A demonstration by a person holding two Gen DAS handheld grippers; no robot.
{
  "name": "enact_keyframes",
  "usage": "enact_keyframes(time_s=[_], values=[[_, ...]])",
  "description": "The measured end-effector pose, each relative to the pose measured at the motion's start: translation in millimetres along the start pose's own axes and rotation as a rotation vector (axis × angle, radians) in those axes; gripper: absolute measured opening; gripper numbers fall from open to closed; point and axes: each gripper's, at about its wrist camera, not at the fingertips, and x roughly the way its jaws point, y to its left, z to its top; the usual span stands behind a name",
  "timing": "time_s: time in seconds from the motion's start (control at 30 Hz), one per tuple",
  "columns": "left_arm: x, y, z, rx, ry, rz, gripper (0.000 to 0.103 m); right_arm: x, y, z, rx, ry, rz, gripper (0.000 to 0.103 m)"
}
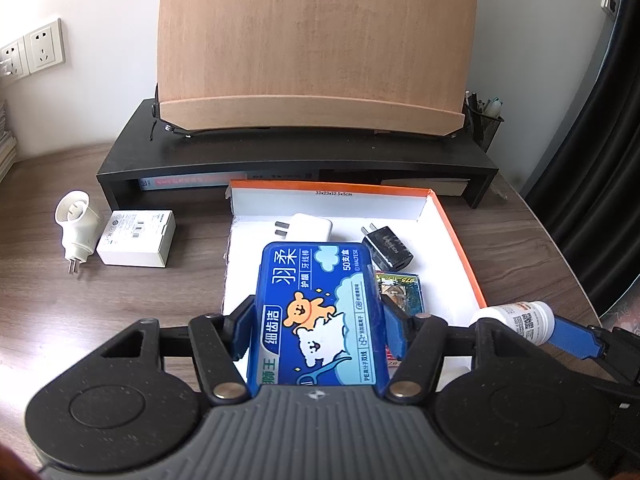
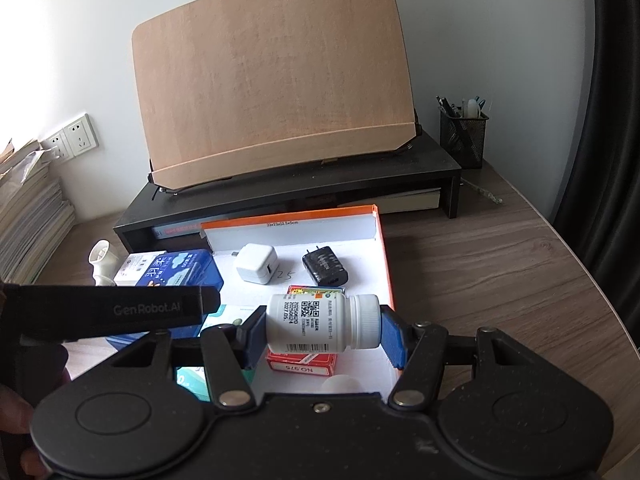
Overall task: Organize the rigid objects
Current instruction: 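Lower and release the blue box with the left tool while the right tool sets down the pill bottle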
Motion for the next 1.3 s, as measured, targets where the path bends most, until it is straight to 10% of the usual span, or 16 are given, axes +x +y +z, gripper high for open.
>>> enact_keyframes(time_s=[1.3], values=[[22,5,8,0.003,0.031,0.008,0.063,19,4,-5,-0.001,0.062,-0.007,0.070]])
